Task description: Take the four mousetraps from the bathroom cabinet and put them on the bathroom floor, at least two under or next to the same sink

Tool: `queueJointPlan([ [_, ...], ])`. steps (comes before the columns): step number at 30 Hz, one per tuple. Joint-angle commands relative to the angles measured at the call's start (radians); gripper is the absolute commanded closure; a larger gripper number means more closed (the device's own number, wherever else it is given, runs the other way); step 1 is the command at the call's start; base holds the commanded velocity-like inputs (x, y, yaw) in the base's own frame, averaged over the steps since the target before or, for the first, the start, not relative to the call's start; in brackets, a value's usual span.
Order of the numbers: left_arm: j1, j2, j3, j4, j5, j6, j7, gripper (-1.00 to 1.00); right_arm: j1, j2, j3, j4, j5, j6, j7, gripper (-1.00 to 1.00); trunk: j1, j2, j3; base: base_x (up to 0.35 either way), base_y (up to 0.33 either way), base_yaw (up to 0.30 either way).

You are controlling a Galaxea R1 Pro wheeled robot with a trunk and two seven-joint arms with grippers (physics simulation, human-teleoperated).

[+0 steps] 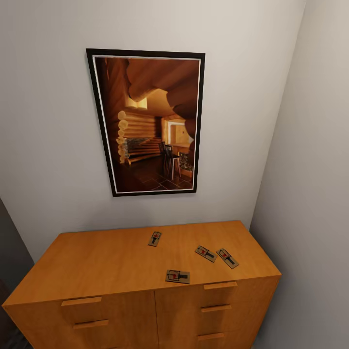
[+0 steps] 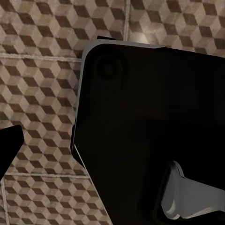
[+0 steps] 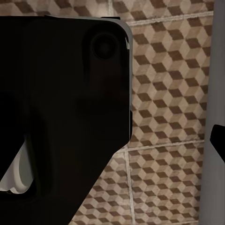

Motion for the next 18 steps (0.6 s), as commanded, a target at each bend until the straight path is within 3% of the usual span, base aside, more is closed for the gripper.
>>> queueJointPlan([
  [1, 0.000, 0.000, 0.001, 0.001, 0.007, -0.003, -0.001, -1.00, 0.000, 0.000, 0.000, 0.001, -0.001, -0.003, 0.000, -1.00, 0.000, -0.001, 0.000, 0.000, 0.000, 0.000],
  [18, 0.000, 0.000, 0.000, 0.001, 0.007, -0.003, -0.002, -1.00, 0.001, 0.002, 0.000, 0.001, 0.000, -0.004, 0.003, -1.00, 0.000, -0.001, 0.000, 0.000, 0.000, 0.000],
])
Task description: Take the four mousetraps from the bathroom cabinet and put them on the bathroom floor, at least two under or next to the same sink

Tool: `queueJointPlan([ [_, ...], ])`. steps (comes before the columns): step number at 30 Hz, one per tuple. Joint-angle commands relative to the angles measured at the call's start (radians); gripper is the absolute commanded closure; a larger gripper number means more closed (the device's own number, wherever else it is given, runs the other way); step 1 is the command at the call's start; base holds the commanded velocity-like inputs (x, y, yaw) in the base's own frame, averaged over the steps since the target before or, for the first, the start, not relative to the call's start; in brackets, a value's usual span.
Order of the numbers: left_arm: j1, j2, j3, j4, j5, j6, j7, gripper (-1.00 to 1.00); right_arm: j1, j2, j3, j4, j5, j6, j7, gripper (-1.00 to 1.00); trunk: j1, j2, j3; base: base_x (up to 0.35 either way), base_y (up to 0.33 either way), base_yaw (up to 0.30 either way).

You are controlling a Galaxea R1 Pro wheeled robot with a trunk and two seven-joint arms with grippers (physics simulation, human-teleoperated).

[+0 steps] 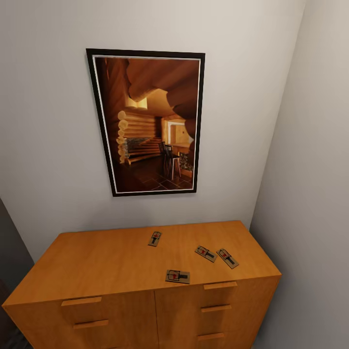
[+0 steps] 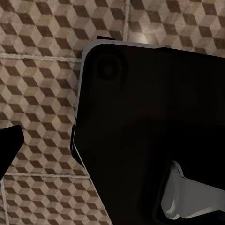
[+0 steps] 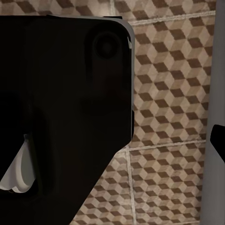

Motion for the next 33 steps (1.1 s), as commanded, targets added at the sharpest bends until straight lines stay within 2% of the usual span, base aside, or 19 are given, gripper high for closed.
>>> queueJointPlan([
  [1, 0.000, 0.000, 0.000, 0.001, 0.007, -0.003, -0.001, -1.00, 0.000, 0.000, 0.000, 0.000, -0.001, -0.003, -0.001, -1.00, 0.000, -0.001, 0.000, 0.000, 0.000, 0.000],
  [12, 0.000, -0.002, -0.001, 0.000, 0.005, -0.002, -0.002, -1.00, -0.001, -0.003, 0.008, 0.000, 0.008, 0.000, 0.002, -1.00, 0.000, -0.001, 0.000, 0.000, 0.000, 0.000],
  [14, 0.000, -0.011, -0.004, -0.003, 0.002, -0.001, -0.006, -1.00, -0.001, -0.005, 0.008, -0.002, 0.011, 0.003, 0.007, -1.00, 0.000, -0.001, 0.000, 0.000, 0.000, 0.000],
  [15, 0.000, -0.026, -0.006, -0.005, 0.000, 0.000, -0.007, -1.00, -0.001, -0.006, 0.008, -0.003, 0.015, 0.005, 0.009, -1.00, 0.000, -0.001, 0.000, 0.000, 0.000, 0.000],
  [21, 0.000, -0.078, -0.013, -0.029, -0.004, 0.004, -0.004, -1.00, -0.001, -0.007, 0.007, -0.004, 0.041, 0.007, 0.012, -1.00, 0.000, -0.001, 0.000, 0.000, 0.000, 0.000],
  [25, 0.000, -0.088, -0.014, -0.041, -0.005, 0.006, -0.003, -1.00, -0.001, -0.006, 0.007, -0.004, 0.048, 0.006, 0.013, -1.00, 0.000, -0.001, 0.000, 0.000, 0.000, 0.000],
  [33, 0.000, -0.091, -0.015, -0.046, -0.006, 0.009, -0.005, -1.00, -0.001, -0.005, 0.007, -0.004, 0.053, 0.003, 0.013, -1.00, 0.000, -0.001, 0.000, 0.000, 0.000, 0.000],
])
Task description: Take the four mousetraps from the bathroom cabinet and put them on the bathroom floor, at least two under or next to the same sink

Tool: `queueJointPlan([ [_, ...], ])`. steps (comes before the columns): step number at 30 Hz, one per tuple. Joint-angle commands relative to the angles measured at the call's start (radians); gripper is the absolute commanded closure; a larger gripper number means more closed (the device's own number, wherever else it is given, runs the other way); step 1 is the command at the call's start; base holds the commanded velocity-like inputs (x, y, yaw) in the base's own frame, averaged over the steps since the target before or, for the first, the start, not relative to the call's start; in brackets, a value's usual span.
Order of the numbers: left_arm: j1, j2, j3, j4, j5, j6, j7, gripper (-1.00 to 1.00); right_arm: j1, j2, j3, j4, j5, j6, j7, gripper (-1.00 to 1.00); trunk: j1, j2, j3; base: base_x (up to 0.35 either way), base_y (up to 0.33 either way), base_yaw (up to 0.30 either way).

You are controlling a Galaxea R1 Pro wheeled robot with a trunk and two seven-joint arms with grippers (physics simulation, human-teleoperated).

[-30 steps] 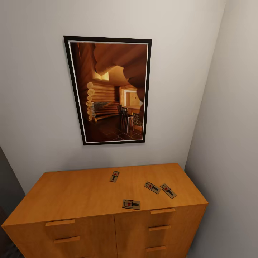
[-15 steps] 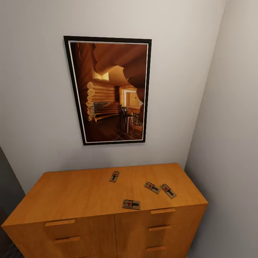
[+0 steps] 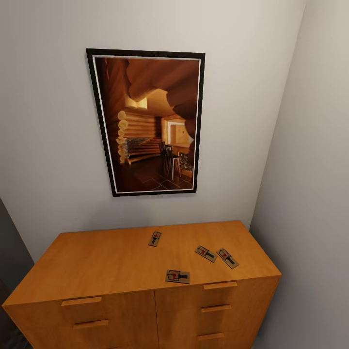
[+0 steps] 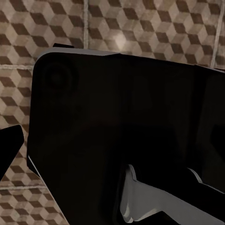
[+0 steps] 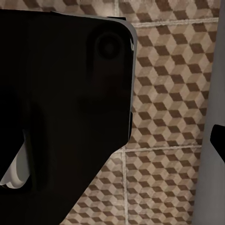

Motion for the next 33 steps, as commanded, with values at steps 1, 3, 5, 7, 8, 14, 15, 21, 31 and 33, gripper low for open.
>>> queueJointPlan([
  [1, 0.000, 0.000, -0.001, 0.001, 0.008, -0.003, -0.001, -1.00, 0.000, 0.000, 0.000, 0.000, 0.004, -0.003, 0.001, -1.00, 0.000, -0.001, 0.000, 0.000, 0.000, 0.000],
  [3, 0.000, -0.001, -0.001, 0.001, 0.008, -0.003, -0.001, -1.00, 0.000, 0.000, 0.000, 0.000, 0.004, -0.004, 0.001, -1.00, 0.000, -0.001, 0.000, 0.000, 0.000, 0.000],
  [5, 0.000, -0.001, -0.001, 0.001, 0.008, -0.003, -0.001, -1.00, 0.000, 0.001, 0.000, 0.000, 0.004, -0.005, 0.000, -1.00, 0.000, -0.001, 0.000, 0.000, 0.000, 0.000],
  [7, 0.000, -0.002, -0.001, 0.000, 0.008, -0.003, -0.002, -1.00, 0.000, 0.001, 0.000, 0.000, 0.005, -0.006, -0.001, -1.00, 0.000, -0.001, 0.000, 0.000, 0.000, 0.000],
  [8, 0.000, -0.001, -0.001, 0.000, 0.008, -0.003, -0.002, -1.00, 0.000, 0.002, 0.000, 0.000, 0.005, -0.007, -0.002, -1.00, 0.000, -0.001, 0.000, 0.000, 0.000, 0.000],
  [14, 0.000, -0.001, -0.001, 0.000, 0.008, -0.003, -0.002, -1.00, 0.000, 0.002, 0.000, 0.000, 0.005, -0.007, -0.004, -1.00, 0.000, -0.001, 0.000, 0.000, 0.000, 0.000],
  [15, -0.001, 0.005, 0.001, 0.006, 0.002, 0.003, 0.002, -1.00, 0.001, 0.005, 0.005, 0.006, 0.006, -0.002, 0.000, -1.00, 0.000, -0.001, 0.000, 0.000, 0.000, 0.000],
  [21, -0.002, 0.011, 0.001, 0.001, 0.003, -0.007, 0.001, -1.00, 0.001, 0.003, 0.007, 0.013, 0.011, 0.004, 0.001, -1.00, 0.000, -0.001, 0.000, 0.000, 0.000, 0.000],
  [31, -0.002, 0.029, 0.001, -0.005, 0.013, -0.015, 0.000, -1.00, 0.001, 0.004, 0.006, 0.011, 0.009, -0.008, -0.001, -1.00, 0.000, -0.001, 0.000, 0.000, 0.000, 0.000],
  [33, -0.002, 0.034, 0.001, -0.005, 0.013, -0.016, 0.000, -1.00, 0.002, 0.004, 0.006, 0.011, 0.009, -0.009, -0.001, -1.00, 0.000, -0.001, 0.000, 0.000, 0.000, 0.000],
])
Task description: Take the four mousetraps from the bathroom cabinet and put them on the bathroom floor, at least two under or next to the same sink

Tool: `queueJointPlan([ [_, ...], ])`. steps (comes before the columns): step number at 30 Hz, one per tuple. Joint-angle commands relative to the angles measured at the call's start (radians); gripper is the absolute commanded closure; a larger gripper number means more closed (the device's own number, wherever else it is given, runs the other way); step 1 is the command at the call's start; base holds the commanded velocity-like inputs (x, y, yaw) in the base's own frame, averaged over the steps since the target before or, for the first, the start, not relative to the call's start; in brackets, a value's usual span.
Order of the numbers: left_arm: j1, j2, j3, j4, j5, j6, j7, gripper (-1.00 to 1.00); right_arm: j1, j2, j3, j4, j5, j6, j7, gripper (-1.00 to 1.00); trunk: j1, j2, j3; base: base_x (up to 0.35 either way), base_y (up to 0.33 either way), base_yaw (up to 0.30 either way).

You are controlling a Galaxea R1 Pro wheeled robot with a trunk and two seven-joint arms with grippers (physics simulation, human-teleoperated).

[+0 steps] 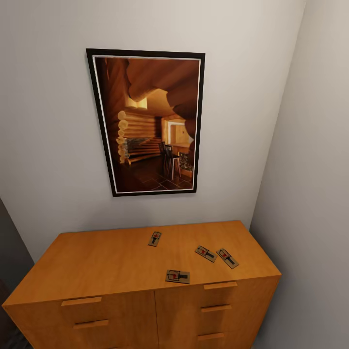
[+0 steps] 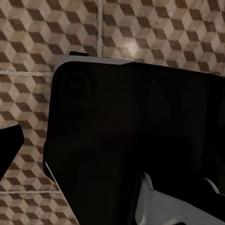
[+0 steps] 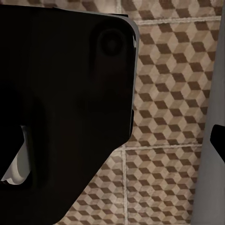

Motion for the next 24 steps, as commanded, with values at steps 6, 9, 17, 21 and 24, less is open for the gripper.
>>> queueJointPlan([
  [6, 0.000, 0.013, -0.001, 0.002, 0.009, -0.004, -0.001, -1.00, 0.000, 0.000, 0.000, 0.000, 0.004, -0.003, -0.002, -1.00, 0.000, -0.001, 0.000, 0.000, 0.000, 0.000],
  [9, 0.000, 0.015, -0.001, 0.002, 0.009, -0.004, -0.001, -1.00, -0.001, 0.000, 0.000, 0.000, 0.003, -0.003, -0.004, -1.00, 0.000, -0.001, 0.000, 0.000, 0.000, 0.000],
  [17, 0.000, 0.013, 0.007, 0.003, 0.020, -0.003, -0.001, -1.00, 0.000, 0.000, -0.001, 0.000, 0.000, -0.004, -0.009, -1.00, 0.000, -0.001, 0.000, 0.000, 0.000, 0.000],
  [21, 0.000, 0.010, 0.007, 0.001, 0.019, -0.003, -0.002, -1.00, -0.001, -0.002, -0.001, -0.003, 0.003, -0.001, -0.002, -1.00, 0.000, -0.001, 0.000, 0.000, 0.000, 0.000],
  [24, 0.000, 0.009, 0.002, -0.009, 0.014, 0.004, -0.006, -1.00, -0.002, -0.009, -0.002, -0.018, 0.007, 0.007, 0.006, -1.00, 0.000, -0.001, 0.000, 0.000, 0.000, 0.000],
])
